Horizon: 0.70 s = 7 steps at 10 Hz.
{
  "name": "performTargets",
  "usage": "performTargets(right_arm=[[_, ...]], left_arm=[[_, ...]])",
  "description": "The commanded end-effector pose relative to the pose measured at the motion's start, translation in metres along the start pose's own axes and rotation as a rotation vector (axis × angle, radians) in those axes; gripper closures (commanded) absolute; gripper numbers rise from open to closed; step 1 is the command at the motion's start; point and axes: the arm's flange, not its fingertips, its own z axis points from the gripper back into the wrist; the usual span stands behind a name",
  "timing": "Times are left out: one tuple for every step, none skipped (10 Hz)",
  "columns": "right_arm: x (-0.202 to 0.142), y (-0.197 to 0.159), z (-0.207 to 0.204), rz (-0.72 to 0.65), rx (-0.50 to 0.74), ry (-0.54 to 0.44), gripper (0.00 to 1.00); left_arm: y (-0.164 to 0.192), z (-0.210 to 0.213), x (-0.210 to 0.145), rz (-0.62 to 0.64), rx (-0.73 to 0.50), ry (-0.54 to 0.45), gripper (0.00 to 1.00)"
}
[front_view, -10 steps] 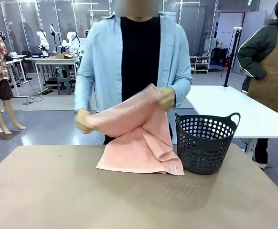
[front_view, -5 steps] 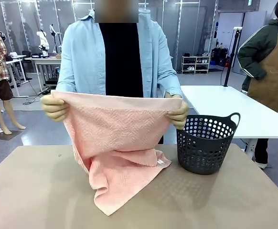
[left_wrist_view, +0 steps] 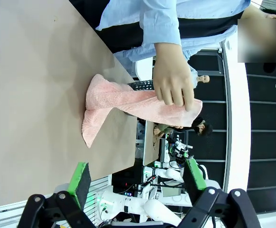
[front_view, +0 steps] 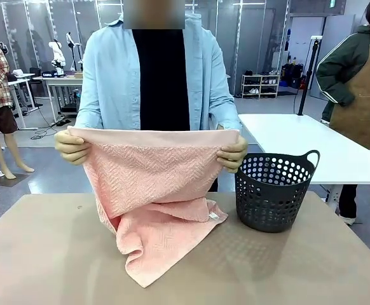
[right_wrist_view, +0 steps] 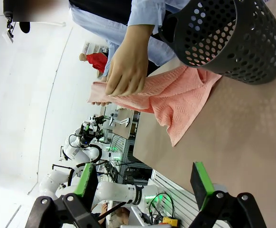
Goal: Fold the towel.
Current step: Grab the top end of the 100 cm Hotel Towel extended by the human.
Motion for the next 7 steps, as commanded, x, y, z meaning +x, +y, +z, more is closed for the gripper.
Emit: performTargets(right_arm=[[0.000,0.000,0.000,0.000,0.000,0.000,0.00],[0.005,0.013,0.001,0.068,-0.034,0.017,0.00],[0.013,0.033,-0.001,0.172,-0.049,0.058,0.00],[0.021,0.059,-0.008,0.284,-0.086,0.108,0.00],[0.032,0.094,-0.024,0.428,-0.135,0.171,0.00],[0.041,0.123,-0.042,0.552,-0.204,0.225,0.00],[0.045,0.148,-0.064,0.661,-0.275,0.280,0.00]], left_arm=[[0.000,0.000,0.000,0.000,0.000,0.000,0.00],[-0.016,-0.001,-0.002,-0.102,0.026,0.040,0.00],[-0.035,-0.003,-0.004,-0.197,0.072,0.081,0.00],[-0.061,-0.007,-0.008,-0.305,0.128,0.123,0.00],[-0.095,-0.016,-0.016,-0.460,0.219,0.192,0.00],[-0.123,-0.031,-0.024,-0.611,0.313,0.240,0.00],[-0.145,-0.048,-0.032,-0.725,0.396,0.258,0.00]])
